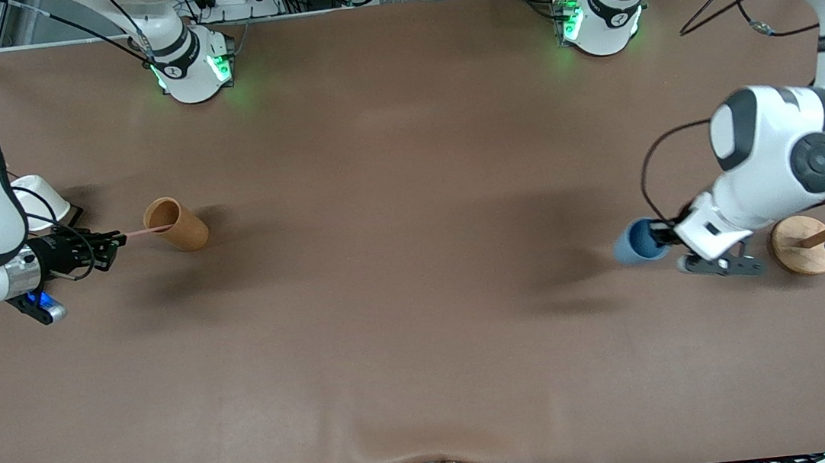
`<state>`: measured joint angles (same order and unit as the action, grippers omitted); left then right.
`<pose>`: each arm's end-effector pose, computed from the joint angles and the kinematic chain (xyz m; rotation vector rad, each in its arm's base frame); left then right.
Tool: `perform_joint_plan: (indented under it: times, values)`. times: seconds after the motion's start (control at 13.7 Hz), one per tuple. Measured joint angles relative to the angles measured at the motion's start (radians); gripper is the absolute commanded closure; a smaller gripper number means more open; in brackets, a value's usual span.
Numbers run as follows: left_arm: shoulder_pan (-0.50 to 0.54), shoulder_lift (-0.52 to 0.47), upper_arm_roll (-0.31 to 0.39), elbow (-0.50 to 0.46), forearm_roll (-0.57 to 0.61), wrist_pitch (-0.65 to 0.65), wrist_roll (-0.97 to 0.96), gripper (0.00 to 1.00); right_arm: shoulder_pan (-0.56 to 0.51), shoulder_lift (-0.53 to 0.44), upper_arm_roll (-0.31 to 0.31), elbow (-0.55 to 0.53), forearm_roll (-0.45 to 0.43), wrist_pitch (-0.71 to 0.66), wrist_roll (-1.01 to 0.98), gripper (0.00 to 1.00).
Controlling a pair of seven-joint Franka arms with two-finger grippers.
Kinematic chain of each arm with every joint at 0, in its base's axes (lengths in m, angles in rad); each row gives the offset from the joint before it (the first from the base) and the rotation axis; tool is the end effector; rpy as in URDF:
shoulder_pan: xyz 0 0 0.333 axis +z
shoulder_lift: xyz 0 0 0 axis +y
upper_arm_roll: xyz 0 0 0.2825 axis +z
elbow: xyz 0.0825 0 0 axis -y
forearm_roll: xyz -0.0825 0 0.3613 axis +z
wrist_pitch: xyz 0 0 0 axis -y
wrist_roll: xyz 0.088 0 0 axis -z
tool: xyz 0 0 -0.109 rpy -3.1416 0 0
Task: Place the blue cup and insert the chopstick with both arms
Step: 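Set the blue cup mid-table with the left gripper while the right gripper lifts the chopstick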
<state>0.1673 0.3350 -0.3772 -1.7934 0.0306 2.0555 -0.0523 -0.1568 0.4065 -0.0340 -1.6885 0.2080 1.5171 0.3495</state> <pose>0.5904 -0.1102 0.3493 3.0429 -0.2385 -0.0932 0.5515 -0.0813 0.3130 -2.7444 0.8372 0.8714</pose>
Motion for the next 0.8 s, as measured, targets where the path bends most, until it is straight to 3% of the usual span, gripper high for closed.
perform_joint_plan:
  times: [0.29, 0.8]
  values:
    - [-0.069, 0.007, -0.132, 0.018, 0.000, -0.024, -0.319, 1.00, 0.001, -0.001, 0.001, 0.000, 0.002, -0.004, 0.000, 1.00]
    - [-0.424, 0.155, -0.134, 0.119, 0.001, 0.024, -0.922, 1.00, 0.039, -0.053, 0.004, 0.017, -0.014, -0.032, 0.000, 1.00]
